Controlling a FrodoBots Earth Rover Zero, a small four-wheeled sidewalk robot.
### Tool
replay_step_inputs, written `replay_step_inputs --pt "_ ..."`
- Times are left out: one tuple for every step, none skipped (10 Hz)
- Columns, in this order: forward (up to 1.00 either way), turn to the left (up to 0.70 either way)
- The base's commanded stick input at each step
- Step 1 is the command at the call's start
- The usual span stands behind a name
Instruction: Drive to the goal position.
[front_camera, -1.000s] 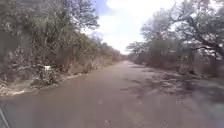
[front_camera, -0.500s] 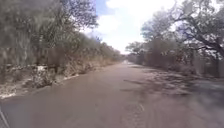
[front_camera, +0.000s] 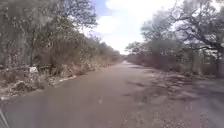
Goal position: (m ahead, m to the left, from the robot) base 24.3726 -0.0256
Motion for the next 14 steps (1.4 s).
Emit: replay_step_inputs --pt "0.50 0.00" --pt "0.50 0.00" --pt "0.50 0.00" --pt "0.50 0.00" --pt "0.50 0.00" --pt "0.50 0.00" --pt "0.50 0.00" --pt "0.50 0.00" --pt "0.50 0.00" --pt "0.50 0.00" --pt "0.50 0.00" --pt "0.50 0.00" --pt "0.50 0.00" --pt "0.50 0.00"
